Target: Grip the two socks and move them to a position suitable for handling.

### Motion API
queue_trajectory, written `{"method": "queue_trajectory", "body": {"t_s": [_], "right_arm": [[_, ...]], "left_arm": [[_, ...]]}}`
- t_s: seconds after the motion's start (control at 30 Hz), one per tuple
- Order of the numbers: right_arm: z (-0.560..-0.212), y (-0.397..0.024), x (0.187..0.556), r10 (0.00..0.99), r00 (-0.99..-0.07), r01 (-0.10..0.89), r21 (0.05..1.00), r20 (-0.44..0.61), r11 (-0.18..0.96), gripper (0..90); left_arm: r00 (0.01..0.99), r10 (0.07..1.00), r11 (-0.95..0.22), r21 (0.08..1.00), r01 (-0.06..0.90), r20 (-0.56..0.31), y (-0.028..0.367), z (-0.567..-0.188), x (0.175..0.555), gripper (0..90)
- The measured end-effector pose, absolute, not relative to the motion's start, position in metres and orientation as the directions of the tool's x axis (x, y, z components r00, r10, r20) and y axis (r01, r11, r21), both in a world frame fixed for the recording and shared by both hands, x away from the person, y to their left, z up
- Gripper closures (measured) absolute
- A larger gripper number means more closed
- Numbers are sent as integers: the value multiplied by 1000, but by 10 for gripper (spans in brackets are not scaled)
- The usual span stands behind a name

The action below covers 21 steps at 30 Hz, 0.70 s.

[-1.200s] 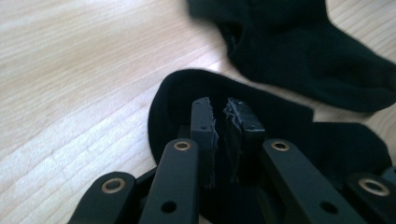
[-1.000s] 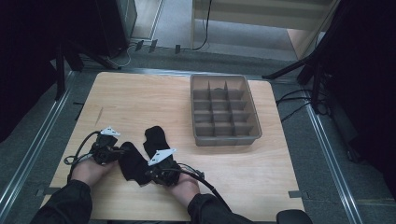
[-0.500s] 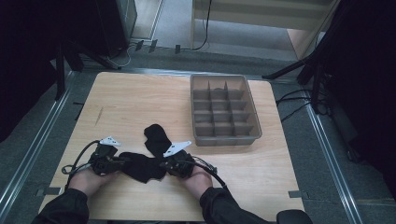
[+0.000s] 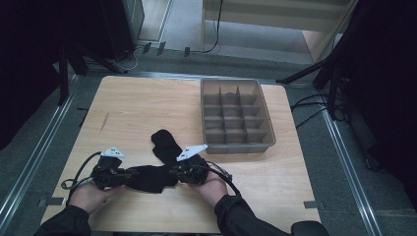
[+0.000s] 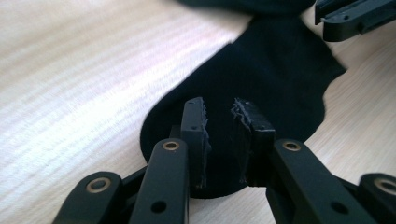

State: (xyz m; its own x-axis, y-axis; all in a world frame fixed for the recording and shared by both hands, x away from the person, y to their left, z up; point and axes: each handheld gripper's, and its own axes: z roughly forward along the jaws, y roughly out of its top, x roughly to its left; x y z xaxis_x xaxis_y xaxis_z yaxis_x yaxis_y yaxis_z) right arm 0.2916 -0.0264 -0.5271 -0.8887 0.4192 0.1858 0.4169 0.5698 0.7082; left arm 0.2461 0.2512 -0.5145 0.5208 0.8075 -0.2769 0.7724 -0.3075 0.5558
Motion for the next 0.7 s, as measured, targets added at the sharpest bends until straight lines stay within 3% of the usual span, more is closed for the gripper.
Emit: {"method": "queue_trajectory", "body": {"t_s": [0.27, 0.47, 0.7], "right_arm": [[-513, -40, 307, 496, -857, 426, 733, 139, 530, 730], [-528, -38, 314, 526, -843, 443, 704, 116, 555, 675], [-540, -34, 314, 548, -832, 442, 699, 87, 562, 687]], "left_arm": [[489, 820, -236, 604, 761, -295, 262, -503, 246, 713], [490, 823, -243, 602, 761, -287, 262, -504, 248, 712], [483, 831, -243, 602, 761, -275, 266, -505, 249, 710]]}}
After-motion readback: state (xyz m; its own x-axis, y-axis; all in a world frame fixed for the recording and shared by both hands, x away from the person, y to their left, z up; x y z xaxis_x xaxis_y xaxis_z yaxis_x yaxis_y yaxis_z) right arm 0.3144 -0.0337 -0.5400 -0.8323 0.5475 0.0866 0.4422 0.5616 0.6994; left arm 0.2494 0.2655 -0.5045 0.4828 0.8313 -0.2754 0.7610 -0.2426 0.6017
